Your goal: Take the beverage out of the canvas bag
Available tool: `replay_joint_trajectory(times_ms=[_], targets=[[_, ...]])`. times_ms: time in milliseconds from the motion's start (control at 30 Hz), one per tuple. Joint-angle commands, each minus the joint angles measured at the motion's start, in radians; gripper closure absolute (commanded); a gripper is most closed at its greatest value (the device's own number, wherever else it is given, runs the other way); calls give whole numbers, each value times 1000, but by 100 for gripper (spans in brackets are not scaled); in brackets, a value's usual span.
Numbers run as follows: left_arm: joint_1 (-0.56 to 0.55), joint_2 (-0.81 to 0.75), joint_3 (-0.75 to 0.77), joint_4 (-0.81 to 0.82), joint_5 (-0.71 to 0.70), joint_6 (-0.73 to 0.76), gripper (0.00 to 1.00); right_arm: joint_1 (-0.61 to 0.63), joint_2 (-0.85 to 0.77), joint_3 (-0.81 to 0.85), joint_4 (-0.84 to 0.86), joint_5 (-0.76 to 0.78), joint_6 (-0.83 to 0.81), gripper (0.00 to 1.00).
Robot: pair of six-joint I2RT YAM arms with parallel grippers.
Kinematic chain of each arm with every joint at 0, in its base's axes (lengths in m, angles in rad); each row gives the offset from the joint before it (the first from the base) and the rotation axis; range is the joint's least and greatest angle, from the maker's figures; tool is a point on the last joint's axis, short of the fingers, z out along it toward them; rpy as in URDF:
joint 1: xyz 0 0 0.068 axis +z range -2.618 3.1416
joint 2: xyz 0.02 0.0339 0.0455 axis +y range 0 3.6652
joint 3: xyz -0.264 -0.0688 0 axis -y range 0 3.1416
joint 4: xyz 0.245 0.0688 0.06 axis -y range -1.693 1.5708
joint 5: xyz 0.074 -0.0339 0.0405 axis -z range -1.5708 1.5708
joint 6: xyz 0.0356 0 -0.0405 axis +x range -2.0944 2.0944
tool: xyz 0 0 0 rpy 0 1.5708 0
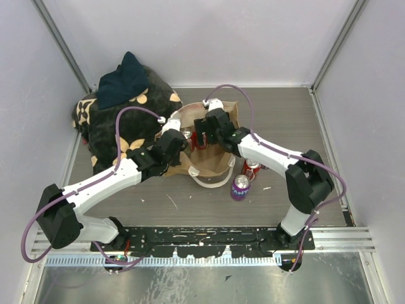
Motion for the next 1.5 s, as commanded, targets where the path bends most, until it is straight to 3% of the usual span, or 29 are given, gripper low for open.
replay_joint_trajectory(times_ms=[0, 500, 800, 900, 1033, 1067, 1467], targets=[[-4, 35, -9, -73, 25, -21, 73, -29, 70, 68, 69, -50, 15, 10], [-4, 42, -8, -85, 33, -21, 73, -51, 221, 164, 110, -96, 37, 11], [-3, 43, -9, -91, 36, -11, 73, -50, 287, 204, 112, -105, 38, 21], [-3, 42, -12, -89, 36, -11, 73, -51, 299, 210, 109, -110, 35, 37], [-4, 43, -11, -82, 37, -9, 73, -50, 288, 208, 87, -108, 20, 94], [-3, 43, -11, -79, 36, -7, 73, -49, 281, 204, 82, -103, 14, 99], [-4, 92, 30, -38, 42, 14, 73, 15, 9, 211, 62, 43, -148, 99]])
